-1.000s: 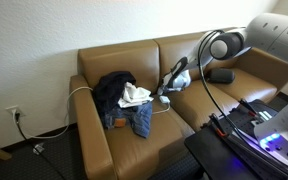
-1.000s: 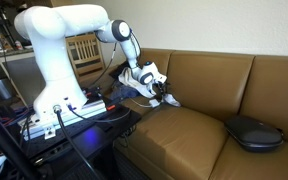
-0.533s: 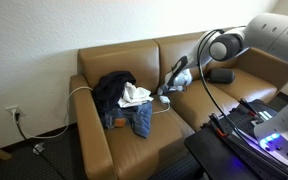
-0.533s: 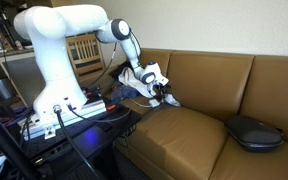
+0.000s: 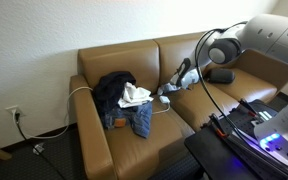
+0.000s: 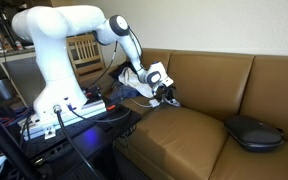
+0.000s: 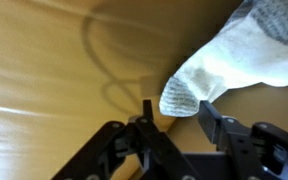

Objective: Move the clothing to the left side of the sofa

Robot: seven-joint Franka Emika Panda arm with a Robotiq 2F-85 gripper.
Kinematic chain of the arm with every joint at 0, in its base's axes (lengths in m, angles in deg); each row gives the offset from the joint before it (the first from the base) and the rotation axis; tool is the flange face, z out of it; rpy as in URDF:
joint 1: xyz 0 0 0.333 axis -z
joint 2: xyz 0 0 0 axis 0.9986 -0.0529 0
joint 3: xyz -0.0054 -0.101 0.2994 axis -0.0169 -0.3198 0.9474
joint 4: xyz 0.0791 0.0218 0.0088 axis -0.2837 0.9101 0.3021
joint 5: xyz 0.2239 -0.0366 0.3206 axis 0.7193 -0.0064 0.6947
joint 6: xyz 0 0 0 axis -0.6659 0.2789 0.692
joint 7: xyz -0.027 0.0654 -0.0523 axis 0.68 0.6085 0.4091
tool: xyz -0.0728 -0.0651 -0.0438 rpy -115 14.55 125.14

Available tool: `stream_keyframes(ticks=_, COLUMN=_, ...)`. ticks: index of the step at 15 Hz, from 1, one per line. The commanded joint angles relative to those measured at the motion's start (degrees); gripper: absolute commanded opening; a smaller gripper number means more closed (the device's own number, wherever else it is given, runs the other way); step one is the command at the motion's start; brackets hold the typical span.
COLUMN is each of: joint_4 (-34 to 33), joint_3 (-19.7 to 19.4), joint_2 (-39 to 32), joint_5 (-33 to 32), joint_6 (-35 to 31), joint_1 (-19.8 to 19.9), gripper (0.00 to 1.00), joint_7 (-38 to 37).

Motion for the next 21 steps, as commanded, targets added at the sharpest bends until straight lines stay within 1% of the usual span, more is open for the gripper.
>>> stream_keyframes(ticks=1, joint_4=0.8, joint_3=-0.8, joint_2=0.0, joint_5=-5.5, joint_6=-0.1, joint_1=0.2, gripper=0.83, joint_7=-9.0)
stream_keyframes(ticks=3, joint_4=-0.3, joint_3=0.4, joint_2=0.0, joint_5=-9.2, joint_6=-0.1, joint_1=0.8, gripper=0.96, joint_7=-13.0)
stream_keyframes(ticks=4, joint_4=-0.7, joint_3=0.7, joint_2=0.0, joint_5=-10.9, joint_6=0.0, joint_1=0.9, gripper=0.99, joint_7=-15.1)
stream_keyframes(ticks=7, joint_4=-3.0, joint_3=5.7, joint_2=0.1, joint_5=-15.3, joint_6=-0.3, joint_1=3.7, gripper=1.0, joint_7=-18.0)
stream_keyframes(ticks=10, joint_4=-4.4, joint_3=9.9, joint_2=0.1, joint_5=-17.5, joint_6=-1.0, joint_1=5.5, gripper=1.0, joint_7=-19.9)
stream_keyframes(ticks=11, joint_4=-4.5, joint_3=11.1, joint_2=0.1, joint_5=-13.2, joint_6=-2.0, joint_1=5.3, gripper=1.0, joint_7=-16.0)
stream_keyframes(ticks=12, joint_4=-4.9, joint_3=12.8, joint_2=0.2, joint_5=-12.8, joint_6=-2.6, joint_1=6.2, gripper=1.0, joint_7=-15.5)
stream_keyframes(ticks=14, joint_4=-5.1, joint_3=14.6, joint_2=0.2, joint_5=-11.6, joint_6=-5.1, joint_1=6.7, gripper=0.99, joint_7=-14.1)
stream_keyframes(ticks=15, joint_4=-5.1, joint_3=15.4, joint_2=0.2, joint_5=-11.2, joint_6=-6.3, joint_1=6.9, gripper=0.74, joint_7=-13.1)
stream_keyframes(ticks=16, joint_4=-4.9, joint_3=15.6, joint_2=0.2, joint_5=-10.5, joint_6=-7.5, joint_1=6.8, gripper=0.74, joint_7=-12.5)
stream_keyframes(ticks=17, joint_4=-4.8, joint_3=15.6, joint_2=0.2, joint_5=-10.0, joint_6=-8.2, joint_1=6.5, gripper=0.72, joint_7=-11.9)
stream_keyframes(ticks=19, joint_4=-4.6, joint_3=16.0, joint_2=0.2, joint_5=-8.9, joint_6=-9.8, joint_1=6.2, gripper=0.56, joint_7=-10.5)
stream_keyframes(ticks=21, joint_4=-4.6, joint_3=16.0, joint_2=0.2, joint_5=-8.0, joint_6=-10.8, joint_1=5.8, gripper=0.42, joint_7=-9.1)
